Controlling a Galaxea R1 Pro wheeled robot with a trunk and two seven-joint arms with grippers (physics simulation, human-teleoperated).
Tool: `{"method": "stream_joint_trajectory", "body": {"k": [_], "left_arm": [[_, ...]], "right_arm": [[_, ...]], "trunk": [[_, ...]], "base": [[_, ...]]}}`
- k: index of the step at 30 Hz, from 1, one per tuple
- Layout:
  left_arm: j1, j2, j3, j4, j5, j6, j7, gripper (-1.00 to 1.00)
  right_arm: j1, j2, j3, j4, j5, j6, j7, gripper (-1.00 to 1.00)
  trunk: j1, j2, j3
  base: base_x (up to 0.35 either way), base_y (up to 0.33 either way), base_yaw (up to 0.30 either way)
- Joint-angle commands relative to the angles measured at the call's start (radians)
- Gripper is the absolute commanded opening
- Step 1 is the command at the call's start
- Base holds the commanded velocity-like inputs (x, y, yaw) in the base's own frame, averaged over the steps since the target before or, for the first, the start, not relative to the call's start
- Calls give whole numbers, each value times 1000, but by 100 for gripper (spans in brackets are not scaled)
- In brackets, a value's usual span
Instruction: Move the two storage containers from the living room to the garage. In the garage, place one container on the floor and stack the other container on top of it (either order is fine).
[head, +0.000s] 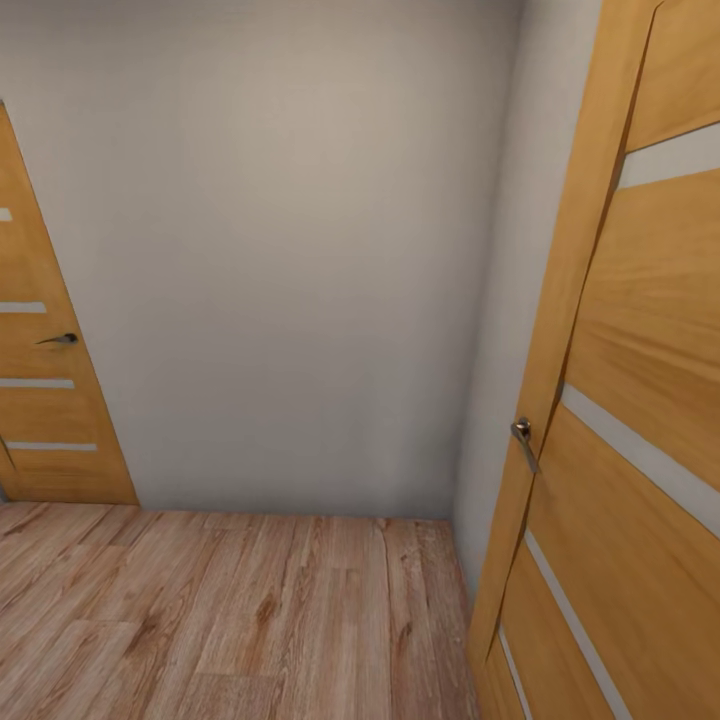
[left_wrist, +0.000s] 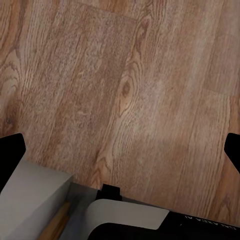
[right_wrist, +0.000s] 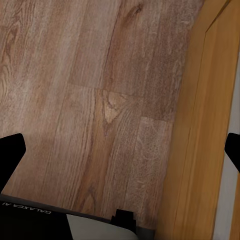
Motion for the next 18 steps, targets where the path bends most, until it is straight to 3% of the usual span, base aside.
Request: {"method": "stream_joint_trajectory", "body": {"k": [1, 18], "left_arm": [[-1, 0, 0, 2, 10, -4, -3, 100], [-1, 0, 0, 2, 10, -4, -3, 100]], "right_arm": [[-2, 0, 5, 4, 5, -8, 0, 100], [-2, -1, 5, 4, 5, -9, 0, 100]], "trunk": [[0, -2, -2], [0, -2, -2]], "base": [[7, 12, 0], [28, 1, 0]]}}
